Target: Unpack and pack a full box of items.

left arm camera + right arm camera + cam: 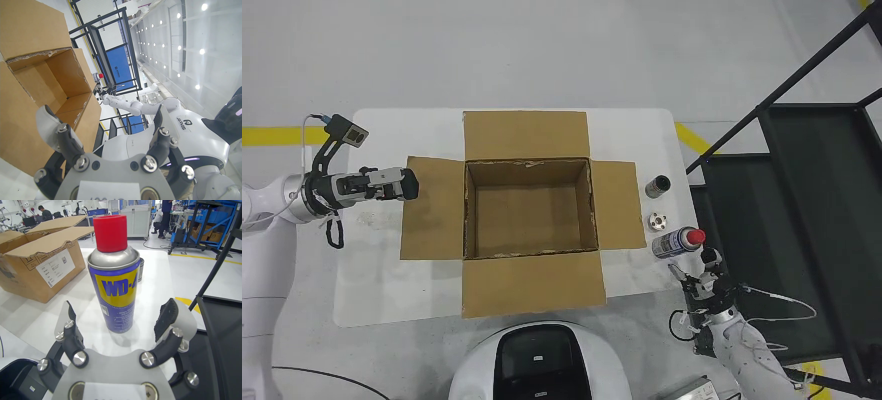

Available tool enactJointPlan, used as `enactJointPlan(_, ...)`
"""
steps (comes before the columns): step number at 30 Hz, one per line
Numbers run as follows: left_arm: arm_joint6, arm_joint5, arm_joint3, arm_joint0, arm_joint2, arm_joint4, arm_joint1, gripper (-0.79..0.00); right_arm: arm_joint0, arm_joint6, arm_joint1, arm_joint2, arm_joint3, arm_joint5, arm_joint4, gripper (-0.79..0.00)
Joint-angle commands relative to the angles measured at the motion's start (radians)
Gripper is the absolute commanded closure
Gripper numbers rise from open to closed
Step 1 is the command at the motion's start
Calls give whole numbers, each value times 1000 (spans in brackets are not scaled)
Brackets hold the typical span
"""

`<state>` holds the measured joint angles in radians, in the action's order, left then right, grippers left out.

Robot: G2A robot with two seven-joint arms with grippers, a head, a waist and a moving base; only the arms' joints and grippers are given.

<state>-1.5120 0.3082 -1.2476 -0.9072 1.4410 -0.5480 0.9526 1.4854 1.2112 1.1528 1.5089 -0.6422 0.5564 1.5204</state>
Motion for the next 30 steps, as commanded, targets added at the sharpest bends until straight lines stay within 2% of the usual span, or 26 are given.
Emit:
enactJointPlan(1, 0, 0, 0, 0, 0, 0, 0, -785, 12, -17, -4, 10, -15, 1, -12, -785)
enactJointPlan(11, 0, 0, 0, 0, 0, 0, 0, -785, -29, -210, 5, -2, -69, 14, -106, -785)
enactJointPlan(15, 0, 0, 0, 0, 0, 0, 0, -785, -37, -247, 8, -10, -78, 15, -128, -785)
enactJointPlan(16, 0, 0, 0, 0, 0, 0, 0, -785, -40, -258, 10, -15, -78, 16, -130, -705)
enactJointPlan(17, 0, 0, 0, 0, 0, 0, 0, -785, -44, -266, 11, -20, -78, 17, -134, -366)
enactJointPlan(18, 0, 0, 0, 0, 0, 0, 0, -785, -47, -270, 13, -23, -78, 20, -140, -246)
enactJointPlan(19, 0, 0, 0, 0, 0, 0, 0, -785, -49, -278, 14, -26, -74, 27, -150, -77)
enactJointPlan(20, 0, 0, 0, 0, 0, 0, 0, -785, -52, -290, 15, -28, -71, 39, -160, 0)
enactJointPlan(25, 0, 0, 0, 0, 0, 0, 0, -785, -48, -299, 12, -29, -78, 71, -173, 0)
enactJointPlan(30, 0, 0, 0, 0, 0, 0, 0, -785, -3, -255, 0, -13, -126, 104, -160, 0)
